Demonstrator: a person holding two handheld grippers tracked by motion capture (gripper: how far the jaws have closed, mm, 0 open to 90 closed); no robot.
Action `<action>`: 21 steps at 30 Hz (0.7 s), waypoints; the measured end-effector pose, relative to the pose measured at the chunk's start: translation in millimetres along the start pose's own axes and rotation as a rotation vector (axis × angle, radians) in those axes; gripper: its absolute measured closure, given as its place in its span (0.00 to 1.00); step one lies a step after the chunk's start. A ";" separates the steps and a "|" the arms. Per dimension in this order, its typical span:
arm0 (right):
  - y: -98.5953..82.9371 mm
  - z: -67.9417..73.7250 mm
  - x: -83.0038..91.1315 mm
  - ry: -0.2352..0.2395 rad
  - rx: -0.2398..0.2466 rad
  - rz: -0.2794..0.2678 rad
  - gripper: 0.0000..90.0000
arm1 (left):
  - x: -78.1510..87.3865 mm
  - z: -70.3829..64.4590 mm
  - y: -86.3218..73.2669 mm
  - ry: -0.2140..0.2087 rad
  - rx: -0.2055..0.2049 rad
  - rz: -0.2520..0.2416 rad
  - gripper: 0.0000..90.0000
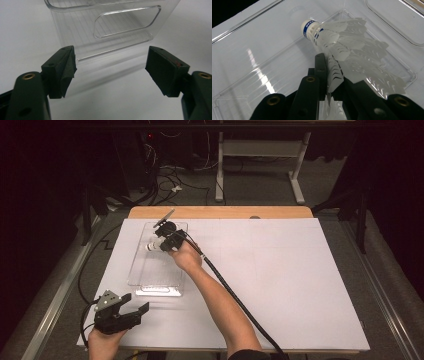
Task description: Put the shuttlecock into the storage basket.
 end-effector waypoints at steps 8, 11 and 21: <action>0.1 2.0 -2.2 0.013 0.010 0.023 0.81 | -0.3 0.4 0.1 -0.002 0.008 0.002 0.28; -1.3 2.5 -2.9 -0.031 0.050 0.052 0.78 | 0.0 0.4 -0.2 0.001 0.009 0.004 0.28; -1.2 -4.8 5.9 -0.046 0.038 0.058 0.71 | 0.2 1.0 0.1 0.001 0.010 0.001 0.28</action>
Point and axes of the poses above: each handheld gripper's, and its own axes: x roughly backward along the jaws, y roughly out of its top, z roughly to its left, the point moved 8 cm from there along -x, roughly forward along the jaws, and after that the axes turned 5 degrees about y, right-handed, at the moved point
